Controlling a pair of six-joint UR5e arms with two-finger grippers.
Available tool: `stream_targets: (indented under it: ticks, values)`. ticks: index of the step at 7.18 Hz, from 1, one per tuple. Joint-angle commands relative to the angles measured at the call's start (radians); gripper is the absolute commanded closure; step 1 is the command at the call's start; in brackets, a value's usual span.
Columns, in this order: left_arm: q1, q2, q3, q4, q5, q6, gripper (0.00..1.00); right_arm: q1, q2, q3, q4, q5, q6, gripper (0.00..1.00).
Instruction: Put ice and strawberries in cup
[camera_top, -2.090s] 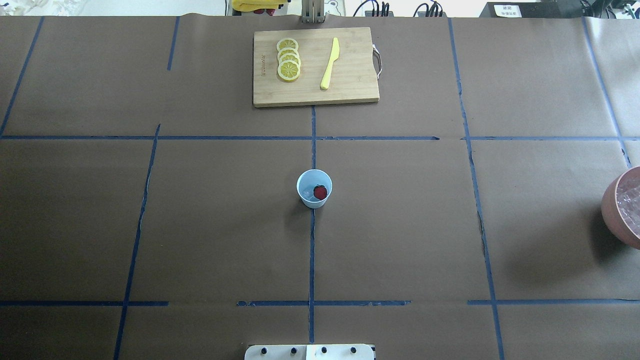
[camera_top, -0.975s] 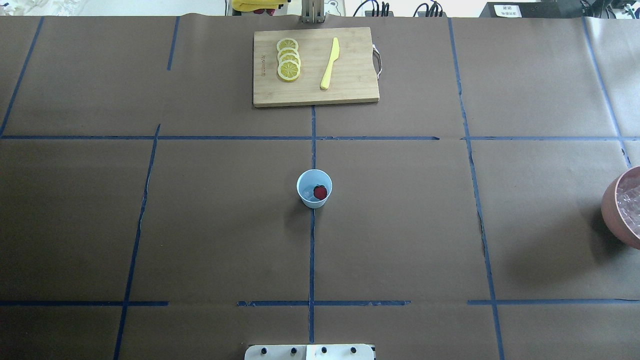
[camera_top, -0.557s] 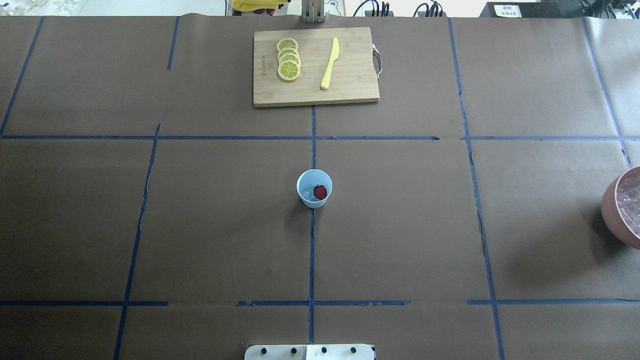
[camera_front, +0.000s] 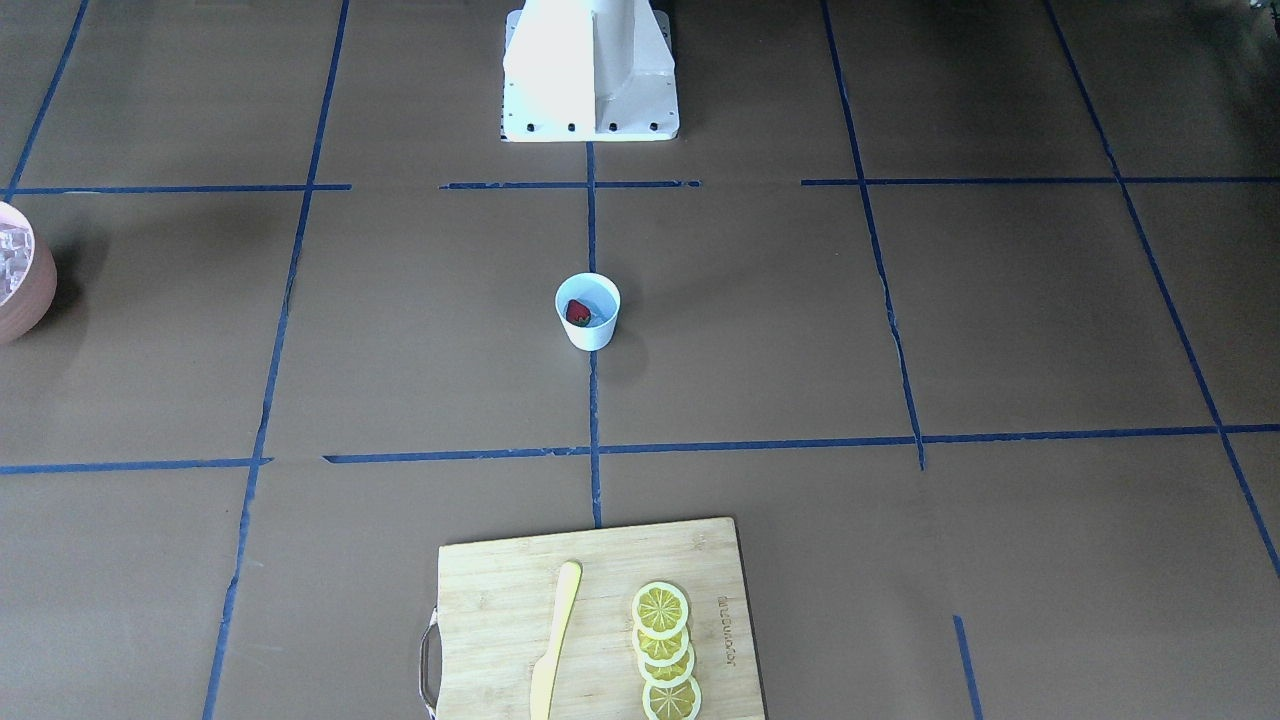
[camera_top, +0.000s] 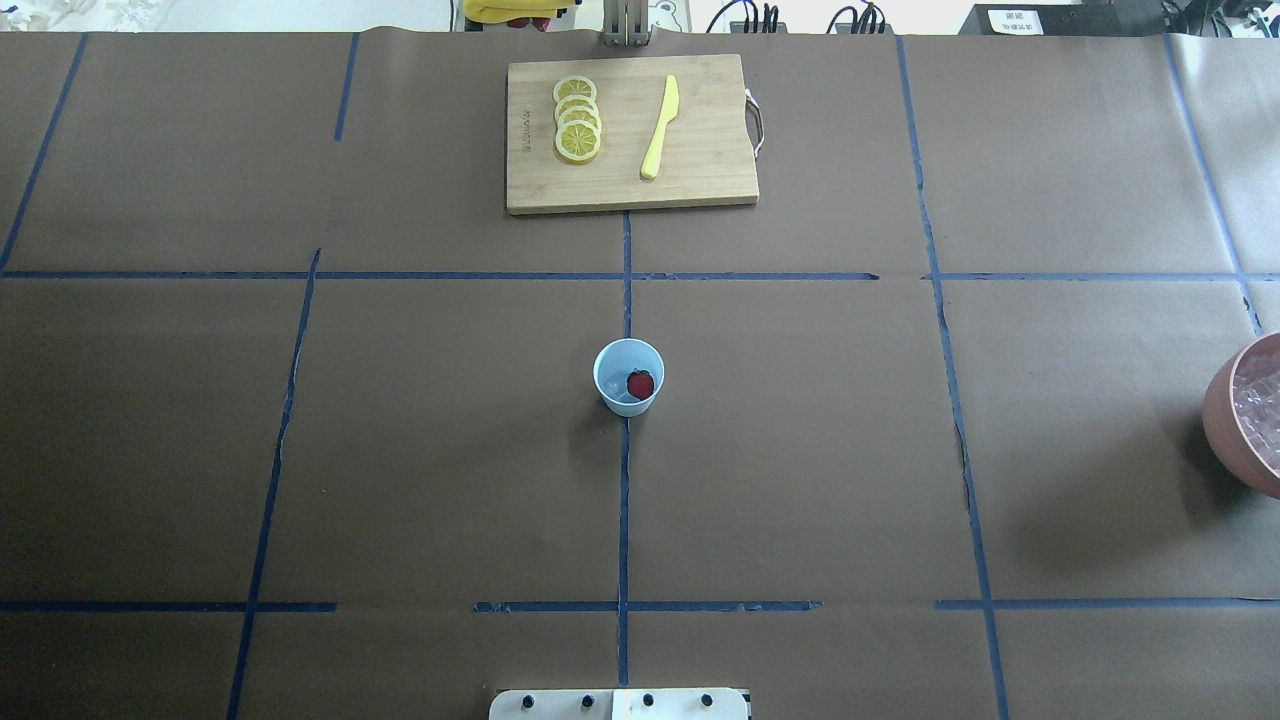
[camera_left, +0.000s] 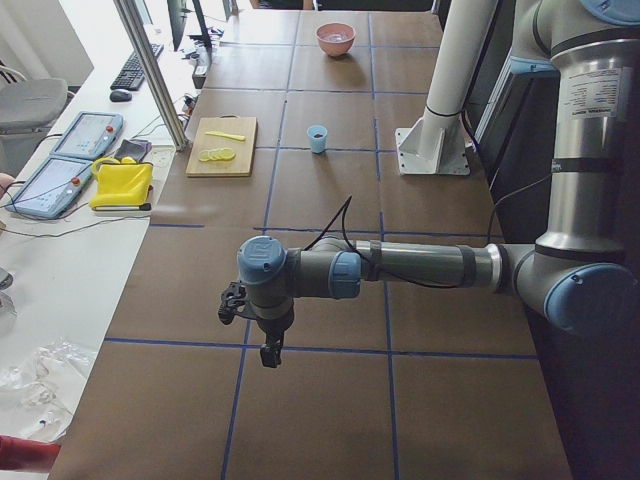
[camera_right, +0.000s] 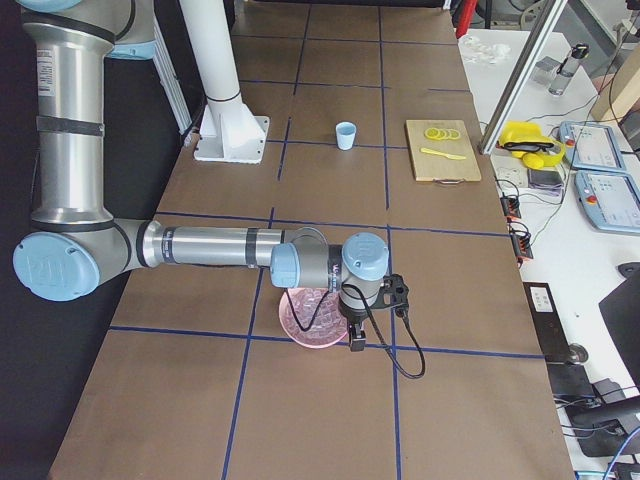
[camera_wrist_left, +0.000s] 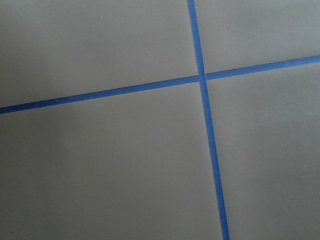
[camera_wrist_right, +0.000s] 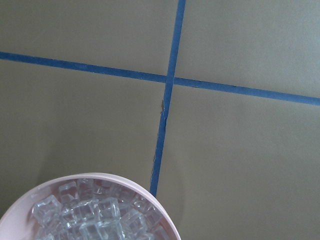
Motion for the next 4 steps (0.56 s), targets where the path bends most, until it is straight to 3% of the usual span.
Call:
stream_targets:
  ticks: [1, 4]
  values:
    - [0.0, 0.0, -0.008, 0.0, 0.001, 0.001, 0.0, 0.0, -0.002, -0.001, 0.001, 0.0, 0.004, 0.0]
    - [0.002, 0.0, -0.006, 0.0, 0.006, 0.001, 0.0, 0.0, -0.002, -0.006, 0.001, 0.0, 0.007, 0.0]
